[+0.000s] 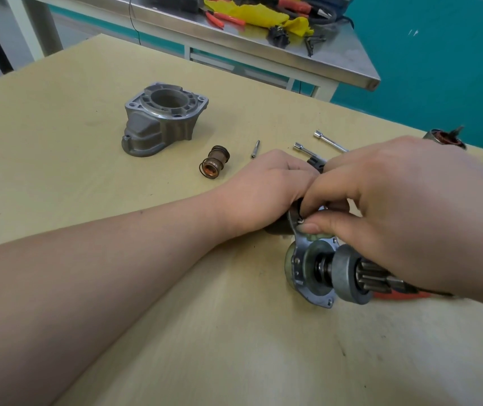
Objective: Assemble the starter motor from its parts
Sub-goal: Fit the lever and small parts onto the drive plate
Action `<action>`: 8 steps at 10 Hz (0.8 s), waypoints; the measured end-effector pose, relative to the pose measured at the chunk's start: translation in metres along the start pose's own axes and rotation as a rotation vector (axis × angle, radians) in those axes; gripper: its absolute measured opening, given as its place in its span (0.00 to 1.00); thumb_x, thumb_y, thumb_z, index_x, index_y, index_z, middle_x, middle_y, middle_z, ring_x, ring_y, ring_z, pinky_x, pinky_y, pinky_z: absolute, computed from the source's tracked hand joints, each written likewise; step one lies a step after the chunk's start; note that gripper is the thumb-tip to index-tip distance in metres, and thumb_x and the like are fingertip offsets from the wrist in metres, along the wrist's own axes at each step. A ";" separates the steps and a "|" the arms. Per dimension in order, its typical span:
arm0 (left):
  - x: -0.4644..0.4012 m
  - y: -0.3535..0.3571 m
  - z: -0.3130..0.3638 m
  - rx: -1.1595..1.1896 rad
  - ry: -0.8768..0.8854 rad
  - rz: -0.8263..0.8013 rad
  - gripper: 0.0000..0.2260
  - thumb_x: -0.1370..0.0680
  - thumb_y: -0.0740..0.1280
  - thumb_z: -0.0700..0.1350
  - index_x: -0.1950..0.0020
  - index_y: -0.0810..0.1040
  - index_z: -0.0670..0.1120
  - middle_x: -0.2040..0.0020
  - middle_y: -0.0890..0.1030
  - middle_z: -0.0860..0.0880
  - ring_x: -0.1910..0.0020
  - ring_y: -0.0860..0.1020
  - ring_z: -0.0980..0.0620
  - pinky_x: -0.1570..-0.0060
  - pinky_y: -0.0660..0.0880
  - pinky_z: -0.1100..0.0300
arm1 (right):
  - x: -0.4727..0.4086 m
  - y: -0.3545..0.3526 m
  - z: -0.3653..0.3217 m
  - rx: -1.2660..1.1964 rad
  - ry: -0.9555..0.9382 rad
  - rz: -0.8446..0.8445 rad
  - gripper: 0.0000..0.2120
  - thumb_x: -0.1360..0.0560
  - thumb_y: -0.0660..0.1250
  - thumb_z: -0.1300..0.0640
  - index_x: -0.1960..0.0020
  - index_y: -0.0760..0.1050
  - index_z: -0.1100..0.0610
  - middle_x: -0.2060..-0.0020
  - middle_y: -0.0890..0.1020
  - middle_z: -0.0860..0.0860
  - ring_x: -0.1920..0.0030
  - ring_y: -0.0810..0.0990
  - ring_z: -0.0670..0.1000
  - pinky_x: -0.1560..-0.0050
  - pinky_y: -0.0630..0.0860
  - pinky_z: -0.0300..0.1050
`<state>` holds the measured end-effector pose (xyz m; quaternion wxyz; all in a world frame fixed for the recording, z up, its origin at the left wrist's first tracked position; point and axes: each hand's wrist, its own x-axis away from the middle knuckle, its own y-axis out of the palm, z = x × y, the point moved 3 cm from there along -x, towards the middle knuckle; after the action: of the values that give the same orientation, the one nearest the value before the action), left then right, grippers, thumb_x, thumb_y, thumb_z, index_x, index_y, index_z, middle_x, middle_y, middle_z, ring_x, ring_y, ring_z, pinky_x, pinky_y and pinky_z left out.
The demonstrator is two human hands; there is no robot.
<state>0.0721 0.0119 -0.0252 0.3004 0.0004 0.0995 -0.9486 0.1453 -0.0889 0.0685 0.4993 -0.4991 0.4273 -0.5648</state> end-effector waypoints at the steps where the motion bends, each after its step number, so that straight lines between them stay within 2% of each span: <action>1: 0.000 -0.001 0.000 0.006 -0.001 0.015 0.22 0.21 0.64 0.32 0.74 0.75 0.49 0.75 0.69 0.55 0.73 0.65 0.59 0.72 0.63 0.67 | -0.002 0.000 0.002 -0.097 0.038 -0.020 0.18 0.33 0.58 0.33 0.51 0.81 0.34 0.60 0.82 0.41 0.53 0.77 0.47 0.53 0.79 0.51; 2: -0.001 -0.001 -0.002 -0.005 -0.007 0.020 0.19 0.23 0.64 0.33 0.72 0.71 0.48 0.75 0.67 0.55 0.73 0.64 0.58 0.72 0.62 0.66 | -0.004 -0.001 0.002 -0.085 0.076 -0.001 0.17 0.36 0.59 0.31 0.53 0.81 0.33 0.63 0.81 0.40 0.57 0.76 0.48 0.57 0.79 0.51; 3: 0.000 -0.002 -0.002 -0.037 -0.013 0.033 0.19 0.23 0.64 0.32 0.72 0.71 0.47 0.75 0.69 0.53 0.73 0.66 0.58 0.73 0.63 0.65 | -0.012 0.002 0.006 -0.077 0.080 0.030 0.15 0.38 0.62 0.28 0.60 0.79 0.33 0.70 0.76 0.38 0.64 0.75 0.47 0.65 0.76 0.49; 4: 0.002 -0.001 0.001 -0.011 -0.012 0.073 0.16 0.26 0.63 0.37 0.74 0.73 0.49 0.75 0.71 0.53 0.74 0.68 0.58 0.74 0.65 0.67 | -0.024 0.007 0.018 0.019 0.078 0.090 0.16 0.40 0.64 0.23 0.62 0.74 0.32 0.73 0.73 0.37 0.66 0.75 0.48 0.69 0.76 0.49; 5: 0.004 0.001 0.006 -0.014 -0.015 0.067 0.16 0.27 0.64 0.40 0.75 0.71 0.50 0.76 0.68 0.55 0.75 0.65 0.59 0.74 0.63 0.67 | -0.032 0.011 0.026 0.040 0.091 0.118 0.20 0.44 0.63 0.21 0.62 0.72 0.33 0.74 0.72 0.38 0.68 0.73 0.47 0.71 0.76 0.48; 6: 0.000 -0.001 -0.001 -0.013 -0.022 0.032 0.25 0.21 0.64 0.33 0.75 0.67 0.51 0.76 0.64 0.56 0.75 0.61 0.58 0.74 0.60 0.66 | -0.035 0.008 0.027 -0.018 0.034 0.117 0.22 0.45 0.63 0.24 0.62 0.73 0.38 0.74 0.74 0.40 0.69 0.75 0.48 0.65 0.80 0.54; 7: 0.000 -0.001 -0.003 0.001 -0.003 0.038 0.23 0.20 0.65 0.35 0.74 0.71 0.49 0.75 0.67 0.55 0.74 0.64 0.58 0.72 0.61 0.65 | -0.031 0.000 0.023 -0.069 0.045 0.145 0.24 0.46 0.64 0.24 0.67 0.72 0.44 0.74 0.75 0.41 0.69 0.73 0.45 0.69 0.75 0.49; 8: 0.000 0.001 0.002 0.003 0.014 0.046 0.08 0.28 0.66 0.43 0.66 0.79 0.42 0.71 0.71 0.48 0.70 0.67 0.55 0.70 0.63 0.60 | -0.025 -0.004 0.020 -0.153 0.088 0.101 0.24 0.46 0.73 0.29 0.67 0.74 0.47 0.73 0.75 0.44 0.67 0.72 0.44 0.69 0.68 0.45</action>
<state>0.0727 0.0107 -0.0235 0.3214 0.0098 0.1001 -0.9416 0.1649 -0.0629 0.0718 0.4683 -0.4882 0.5151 -0.5263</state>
